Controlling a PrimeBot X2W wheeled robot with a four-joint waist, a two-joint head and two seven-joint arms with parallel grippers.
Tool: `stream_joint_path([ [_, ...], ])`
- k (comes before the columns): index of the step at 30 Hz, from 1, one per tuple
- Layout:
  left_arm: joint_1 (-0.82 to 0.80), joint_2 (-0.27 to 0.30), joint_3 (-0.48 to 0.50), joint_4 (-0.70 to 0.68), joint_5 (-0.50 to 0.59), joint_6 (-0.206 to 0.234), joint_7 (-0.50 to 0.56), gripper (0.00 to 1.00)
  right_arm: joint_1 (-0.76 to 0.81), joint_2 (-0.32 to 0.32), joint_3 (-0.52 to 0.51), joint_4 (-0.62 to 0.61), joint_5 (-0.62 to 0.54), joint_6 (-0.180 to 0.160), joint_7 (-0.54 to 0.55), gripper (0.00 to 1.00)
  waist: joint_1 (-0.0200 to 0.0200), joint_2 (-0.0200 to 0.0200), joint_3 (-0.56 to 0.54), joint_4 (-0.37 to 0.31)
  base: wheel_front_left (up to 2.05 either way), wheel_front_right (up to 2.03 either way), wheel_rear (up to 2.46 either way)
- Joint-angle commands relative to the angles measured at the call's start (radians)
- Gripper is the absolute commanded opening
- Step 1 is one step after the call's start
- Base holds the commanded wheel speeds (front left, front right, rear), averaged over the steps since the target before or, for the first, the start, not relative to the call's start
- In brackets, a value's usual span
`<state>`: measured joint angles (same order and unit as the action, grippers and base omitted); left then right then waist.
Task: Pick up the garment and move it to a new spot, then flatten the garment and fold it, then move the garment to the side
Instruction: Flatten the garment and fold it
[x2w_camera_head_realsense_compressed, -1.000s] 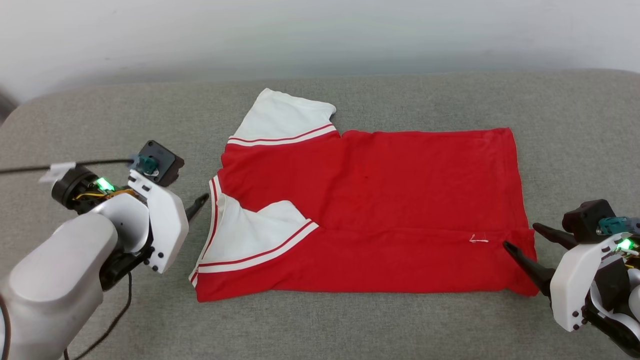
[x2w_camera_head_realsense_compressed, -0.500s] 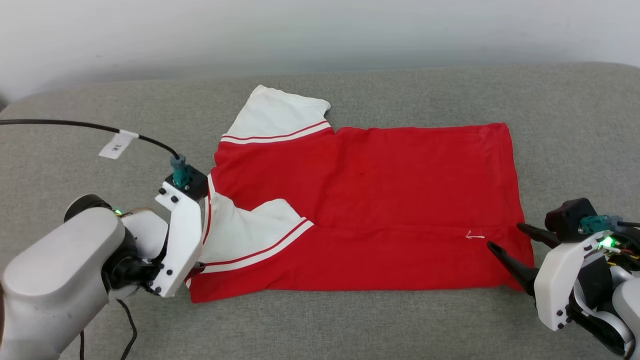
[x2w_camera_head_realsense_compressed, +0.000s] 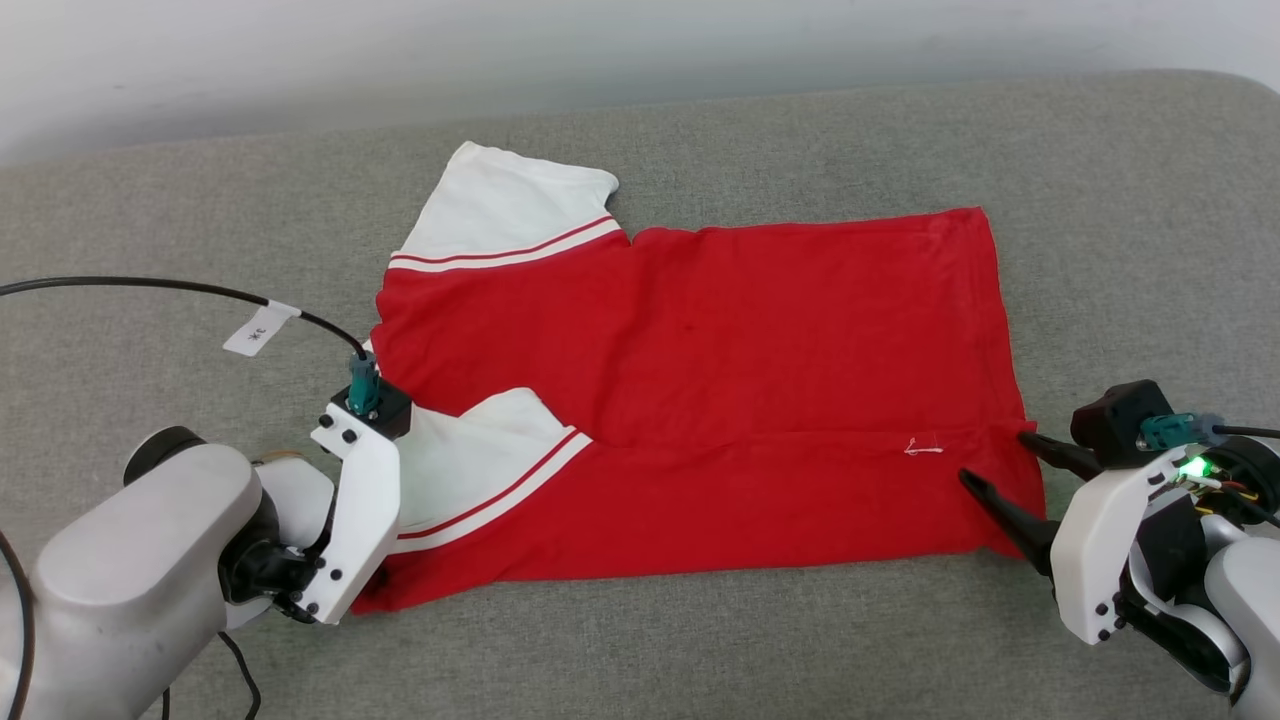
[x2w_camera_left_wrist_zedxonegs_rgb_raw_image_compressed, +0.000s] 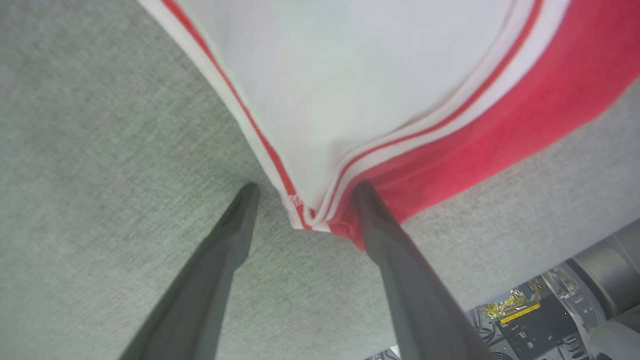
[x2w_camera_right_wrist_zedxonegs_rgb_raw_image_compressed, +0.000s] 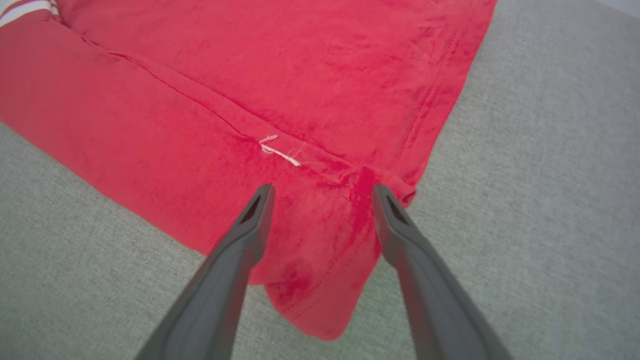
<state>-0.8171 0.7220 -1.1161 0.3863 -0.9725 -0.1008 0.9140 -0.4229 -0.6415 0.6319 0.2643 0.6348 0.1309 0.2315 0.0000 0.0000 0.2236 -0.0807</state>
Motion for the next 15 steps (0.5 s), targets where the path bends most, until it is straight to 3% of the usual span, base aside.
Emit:
stream_joint_path([
  [1,0.043,-0.025,-0.030,0.021,-0.001,-0.008,-0.009,0.82,-0.011,0.002,0.005,0.005,0.007,0.000,-0.003,1.00,0.0000,0.0000,0.001,-0.004,0.00,0.00,0.00],
  [2,0.045,-0.026,-0.036,0.026,0.000,-0.012,-0.011,0.24,-0.014,-0.001,0.005,0.006,0.009,0.000,-0.001,1.00,0.0000,0.0000,0.000,-0.004,0.00,0.00,0.00],
  [3,0.048,-0.028,-0.043,0.029,-0.005,-0.014,-0.006,0.00,-0.018,-0.005,0.005,0.006,0.011,0.000,0.002,1.00,0.0000,0.0000,-0.003,-0.005,0.00,0.00,0.00],
  [8,0.049,-0.021,-0.048,0.029,-0.015,-0.022,-0.026,0.00,-0.041,-0.034,0.003,-0.008,0.017,0.000,0.030,1.00,0.0000,0.0000,-0.023,-0.004,0.00,0.00,0.00],
  [15,0.034,0.000,-0.065,-0.005,-0.027,-0.027,-0.077,0.00,-0.088,-0.146,0.048,-0.080,0.067,0.000,0.208,1.00,0.0000,0.0000,-0.063,0.016,0.00,0.00,0.00],
])
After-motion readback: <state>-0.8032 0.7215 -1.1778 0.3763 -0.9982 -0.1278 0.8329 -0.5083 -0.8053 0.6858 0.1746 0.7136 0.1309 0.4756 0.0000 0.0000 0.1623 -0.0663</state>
